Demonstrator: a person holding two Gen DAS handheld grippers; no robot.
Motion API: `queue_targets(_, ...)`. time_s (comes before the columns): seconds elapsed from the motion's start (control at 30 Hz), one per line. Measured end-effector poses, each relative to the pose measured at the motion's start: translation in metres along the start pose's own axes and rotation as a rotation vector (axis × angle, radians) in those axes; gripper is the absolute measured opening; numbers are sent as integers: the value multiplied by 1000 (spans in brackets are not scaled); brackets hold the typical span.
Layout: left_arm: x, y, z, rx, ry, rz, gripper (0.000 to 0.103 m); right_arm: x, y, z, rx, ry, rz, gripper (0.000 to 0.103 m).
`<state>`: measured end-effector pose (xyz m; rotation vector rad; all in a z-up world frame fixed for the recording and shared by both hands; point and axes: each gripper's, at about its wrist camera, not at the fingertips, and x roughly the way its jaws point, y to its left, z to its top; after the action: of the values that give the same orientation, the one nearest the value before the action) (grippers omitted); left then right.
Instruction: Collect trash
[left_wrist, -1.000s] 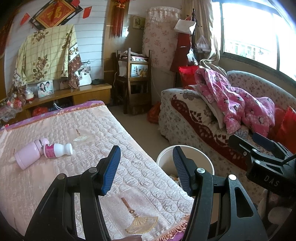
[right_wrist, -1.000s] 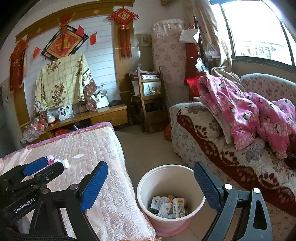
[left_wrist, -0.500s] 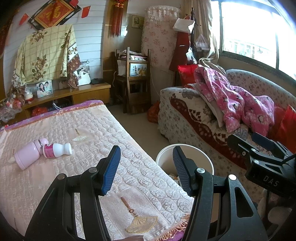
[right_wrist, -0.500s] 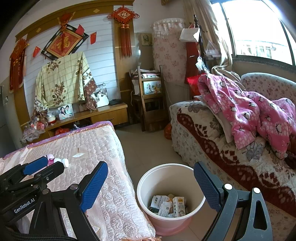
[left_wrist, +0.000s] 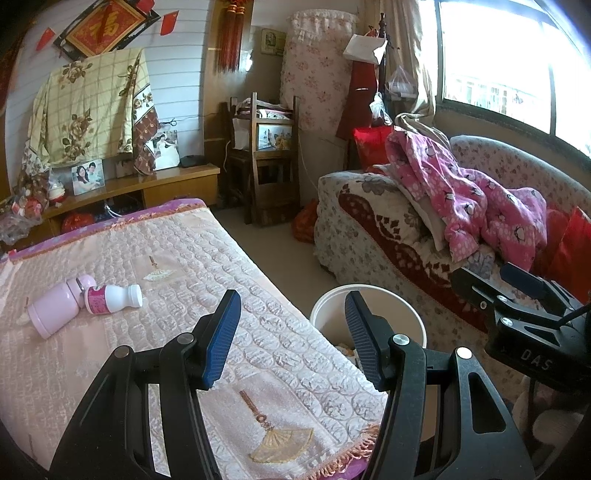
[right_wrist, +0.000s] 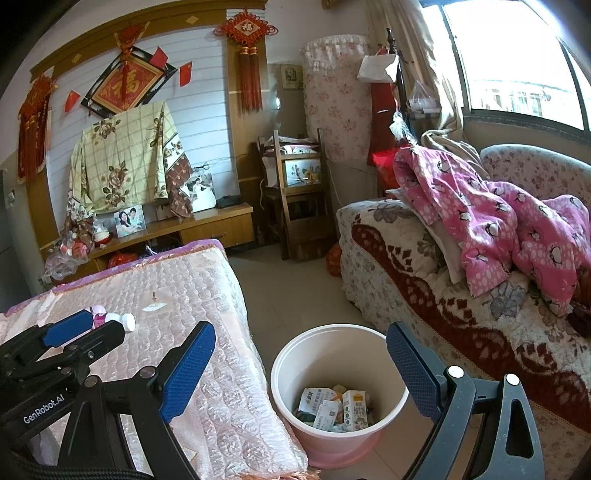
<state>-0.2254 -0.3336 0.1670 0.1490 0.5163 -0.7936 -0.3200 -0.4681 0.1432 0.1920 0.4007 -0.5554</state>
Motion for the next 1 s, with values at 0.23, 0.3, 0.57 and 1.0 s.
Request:
queue_targets(0.23,0,0,0,-5,11,-14,58,2,-5,-5,0,5,-4,93)
queue_targets(0.3,0,1,0,-8,15,-20,58,3,-6,-5,1,6,-4,93)
queue_targets(0.57,0,1,1,-8,18,-28,63,3,-6,-4,1,7,-3,93)
queue_targets(1.0,-2,-3,2,6,13,-38,63,3,-9,-5,2,10,-5,93)
